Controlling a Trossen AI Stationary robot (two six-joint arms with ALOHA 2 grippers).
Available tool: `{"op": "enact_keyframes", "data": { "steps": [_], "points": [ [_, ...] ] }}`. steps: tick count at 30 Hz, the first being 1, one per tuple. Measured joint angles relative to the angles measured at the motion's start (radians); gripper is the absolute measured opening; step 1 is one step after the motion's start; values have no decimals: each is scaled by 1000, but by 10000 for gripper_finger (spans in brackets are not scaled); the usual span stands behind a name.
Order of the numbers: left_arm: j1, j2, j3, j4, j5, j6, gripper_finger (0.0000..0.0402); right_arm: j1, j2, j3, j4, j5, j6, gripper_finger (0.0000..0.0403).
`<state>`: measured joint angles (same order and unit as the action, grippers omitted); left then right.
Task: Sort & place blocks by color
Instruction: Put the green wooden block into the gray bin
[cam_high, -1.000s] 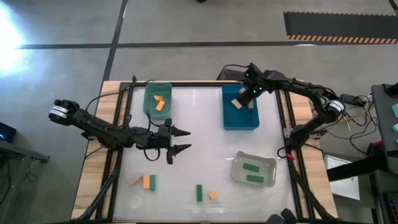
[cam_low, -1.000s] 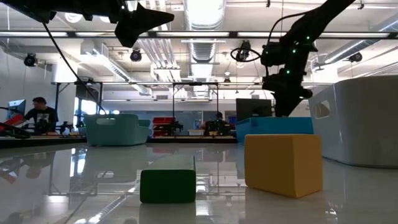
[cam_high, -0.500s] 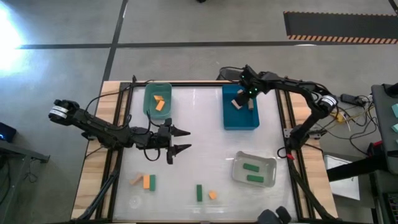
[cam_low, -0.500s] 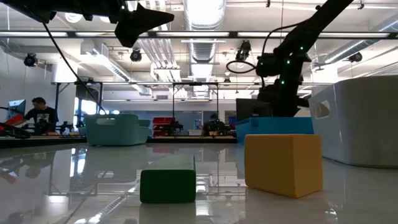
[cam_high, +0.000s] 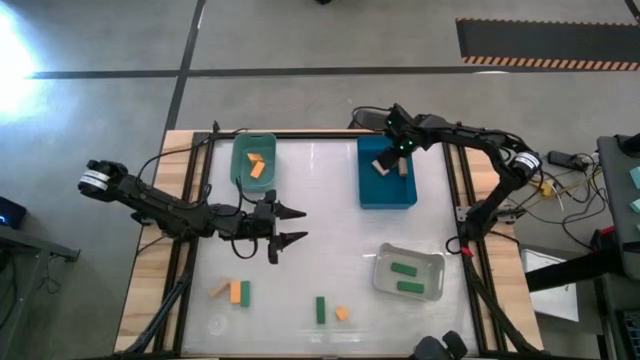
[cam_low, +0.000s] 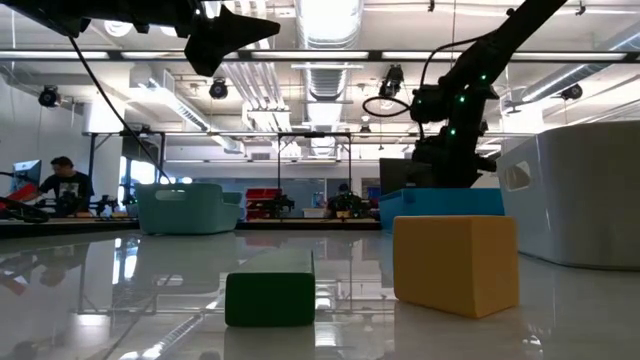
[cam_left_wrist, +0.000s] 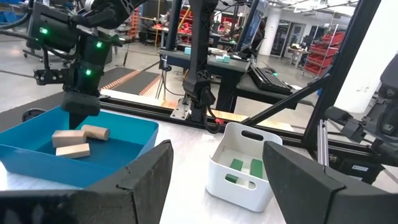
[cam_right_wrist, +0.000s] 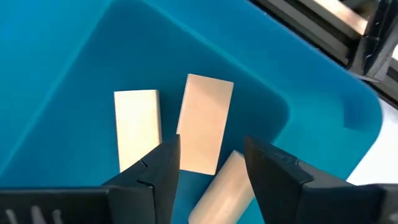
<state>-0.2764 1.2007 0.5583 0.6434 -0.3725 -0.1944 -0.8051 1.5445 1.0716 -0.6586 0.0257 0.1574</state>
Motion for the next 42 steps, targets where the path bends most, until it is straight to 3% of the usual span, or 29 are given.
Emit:
{"op": "enact_keyframes", "data": {
  "steps": [8, 14, 24, 32, 38, 42],
  "points": [
    [0, 9, 0, -5, -11, -14, 234, 38, -102, 0, -23, -5, 15, 162],
    [0, 35, 0, -40, -104, -142, 234, 143, -206, 0, -24, -7, 33, 150],
    [0, 36, 8, -398, -109, -528, 232, 408, -364, -3, 2, 13, 78, 136],
    [2, 36, 122, -821, -87, -701, 232, 657, -415, -4, 14, 234, 140, 136],
    [1, 36, 216, -1114, 5, -826, 232, 820, -408, -6, 22, 373, 189, 129],
    [-6, 37, 230, -1217, 126, -904, 232, 905, -396, -6, 23, 436, 222, 127]
  ]
}}
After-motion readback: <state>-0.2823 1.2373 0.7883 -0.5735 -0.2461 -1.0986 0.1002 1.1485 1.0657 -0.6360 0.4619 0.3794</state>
